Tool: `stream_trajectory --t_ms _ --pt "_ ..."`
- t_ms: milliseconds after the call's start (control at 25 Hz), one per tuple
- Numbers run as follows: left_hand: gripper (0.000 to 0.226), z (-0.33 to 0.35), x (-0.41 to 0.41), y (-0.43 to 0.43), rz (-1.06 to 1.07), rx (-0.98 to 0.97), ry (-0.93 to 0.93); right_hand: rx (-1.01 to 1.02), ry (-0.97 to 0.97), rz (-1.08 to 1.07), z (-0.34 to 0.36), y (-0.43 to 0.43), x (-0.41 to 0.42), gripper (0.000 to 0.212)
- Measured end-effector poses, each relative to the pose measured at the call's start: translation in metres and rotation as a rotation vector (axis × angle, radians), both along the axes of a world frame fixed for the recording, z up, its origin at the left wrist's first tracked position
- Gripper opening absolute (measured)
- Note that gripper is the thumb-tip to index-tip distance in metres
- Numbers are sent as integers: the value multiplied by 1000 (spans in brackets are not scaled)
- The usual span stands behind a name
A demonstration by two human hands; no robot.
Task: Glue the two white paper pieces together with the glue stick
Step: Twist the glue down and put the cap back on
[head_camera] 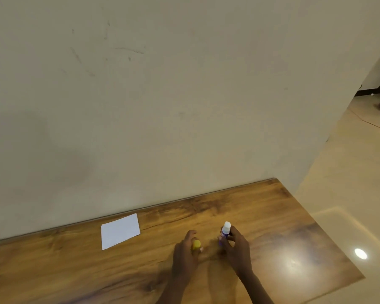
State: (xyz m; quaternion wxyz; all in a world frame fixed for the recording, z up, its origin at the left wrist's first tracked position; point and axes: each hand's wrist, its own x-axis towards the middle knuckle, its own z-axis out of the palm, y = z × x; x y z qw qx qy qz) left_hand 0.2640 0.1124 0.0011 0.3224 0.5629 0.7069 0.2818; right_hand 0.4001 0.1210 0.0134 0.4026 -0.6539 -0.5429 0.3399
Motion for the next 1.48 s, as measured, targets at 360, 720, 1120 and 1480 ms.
stream_trajectory --t_ms 360,720,1120,1480 --pt "19 169 -139 -2 93 467 39 342 63 277 141 6 -113 8" --pt "18 315 -200 -47 127 691 -258 579 212 445 280 -22 -209 20" --pt "30 370 -204 -84 12 603 -462 663 222 547 323 -50 -238 22" --pt "28 375 -198 -85 55 595 -643 -193 873 704 316 -66 -224 60"
